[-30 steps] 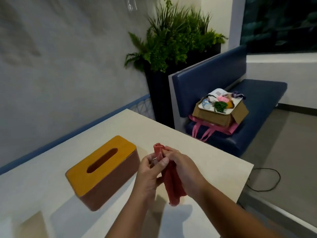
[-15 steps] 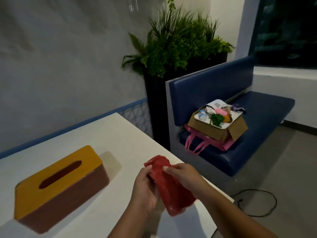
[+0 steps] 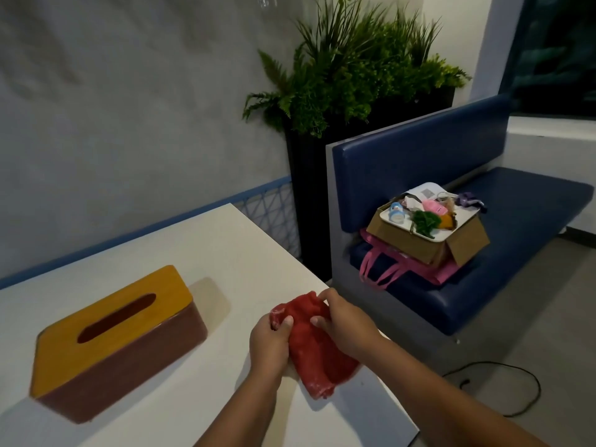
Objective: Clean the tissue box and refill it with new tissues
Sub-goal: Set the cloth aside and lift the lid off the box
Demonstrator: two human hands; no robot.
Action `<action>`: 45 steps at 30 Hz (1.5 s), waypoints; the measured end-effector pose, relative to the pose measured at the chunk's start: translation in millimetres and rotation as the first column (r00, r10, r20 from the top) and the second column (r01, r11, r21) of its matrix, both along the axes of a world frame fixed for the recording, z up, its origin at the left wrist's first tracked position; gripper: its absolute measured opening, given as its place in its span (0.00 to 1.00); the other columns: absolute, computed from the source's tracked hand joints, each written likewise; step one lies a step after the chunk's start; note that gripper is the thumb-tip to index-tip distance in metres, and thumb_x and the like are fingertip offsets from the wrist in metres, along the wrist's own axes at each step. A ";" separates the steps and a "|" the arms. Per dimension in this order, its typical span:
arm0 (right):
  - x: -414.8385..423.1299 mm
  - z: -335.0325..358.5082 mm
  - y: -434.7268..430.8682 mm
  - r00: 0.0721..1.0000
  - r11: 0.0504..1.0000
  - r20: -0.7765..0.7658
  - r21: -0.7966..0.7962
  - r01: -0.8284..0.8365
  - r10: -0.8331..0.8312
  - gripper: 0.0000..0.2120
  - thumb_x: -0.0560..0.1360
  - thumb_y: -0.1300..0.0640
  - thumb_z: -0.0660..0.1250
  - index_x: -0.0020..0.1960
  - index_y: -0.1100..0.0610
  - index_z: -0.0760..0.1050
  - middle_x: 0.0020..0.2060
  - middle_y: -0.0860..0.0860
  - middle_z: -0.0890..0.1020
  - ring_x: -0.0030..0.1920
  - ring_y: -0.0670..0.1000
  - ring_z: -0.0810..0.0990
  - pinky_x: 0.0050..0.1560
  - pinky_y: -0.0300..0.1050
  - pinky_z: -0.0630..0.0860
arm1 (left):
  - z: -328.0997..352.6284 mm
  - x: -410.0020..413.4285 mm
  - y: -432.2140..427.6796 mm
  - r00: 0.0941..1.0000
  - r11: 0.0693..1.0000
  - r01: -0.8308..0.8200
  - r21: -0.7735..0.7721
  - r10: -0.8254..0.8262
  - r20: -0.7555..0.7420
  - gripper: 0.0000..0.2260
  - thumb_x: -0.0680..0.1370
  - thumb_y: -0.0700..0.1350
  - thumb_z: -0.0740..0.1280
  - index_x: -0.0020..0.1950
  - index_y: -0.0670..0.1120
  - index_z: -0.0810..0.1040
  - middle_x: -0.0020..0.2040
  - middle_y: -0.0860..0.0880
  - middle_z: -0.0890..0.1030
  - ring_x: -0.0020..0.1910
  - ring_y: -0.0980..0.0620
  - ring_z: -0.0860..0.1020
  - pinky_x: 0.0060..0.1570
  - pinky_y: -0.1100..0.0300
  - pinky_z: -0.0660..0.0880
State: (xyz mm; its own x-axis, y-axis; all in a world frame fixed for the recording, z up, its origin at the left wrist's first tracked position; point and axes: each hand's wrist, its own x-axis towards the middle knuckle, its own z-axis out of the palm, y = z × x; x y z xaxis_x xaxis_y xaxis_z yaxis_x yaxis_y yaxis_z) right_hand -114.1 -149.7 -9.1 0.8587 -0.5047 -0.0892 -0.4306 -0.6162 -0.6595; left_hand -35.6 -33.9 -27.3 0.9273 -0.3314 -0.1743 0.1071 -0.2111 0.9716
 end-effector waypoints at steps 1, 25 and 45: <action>0.7 -1.0 0.4 1.000 1.000 -0.003 -0.025 -0.007 0.007 0.17 0.77 0.46 0.62 0.64 0.48 0.64 0.57 0.49 0.78 0.54 0.53 0.79 0.56 0.52 0.76 | -1.7 1.2 0.2 0.999 0.999 -0.002 0.052 0.000 0.051 0.02 0.76 0.40 0.66 0.48 0.46 0.76 0.46 0.47 0.81 0.48 0.46 0.79 0.50 0.54 0.74; 27.7 -3.5 21.3 0.966 0.821 -0.260 -0.552 -0.148 -0.001 0.24 0.79 0.55 0.55 0.74 0.57 0.56 0.69 0.55 0.64 0.67 0.57 0.65 0.64 0.55 0.63 | 13.4 13.7 33.3 0.608 0.321 -0.032 0.947 -0.746 0.273 0.27 0.78 0.60 0.53 0.75 0.55 0.53 0.76 0.48 0.54 0.74 0.46 0.53 0.70 0.49 0.52; 134.1 45.4 192.6 0.872 0.804 0.259 -0.552 -0.219 0.415 0.21 0.70 0.42 0.57 0.55 0.49 0.79 0.52 0.51 0.81 0.53 0.55 0.80 0.49 0.54 0.74 | 52.7 78.4 235.5 0.579 0.772 -0.553 0.314 0.084 0.811 0.14 0.70 0.53 0.60 0.35 0.47 0.80 0.40 0.51 0.80 0.38 0.49 0.77 0.41 0.58 0.66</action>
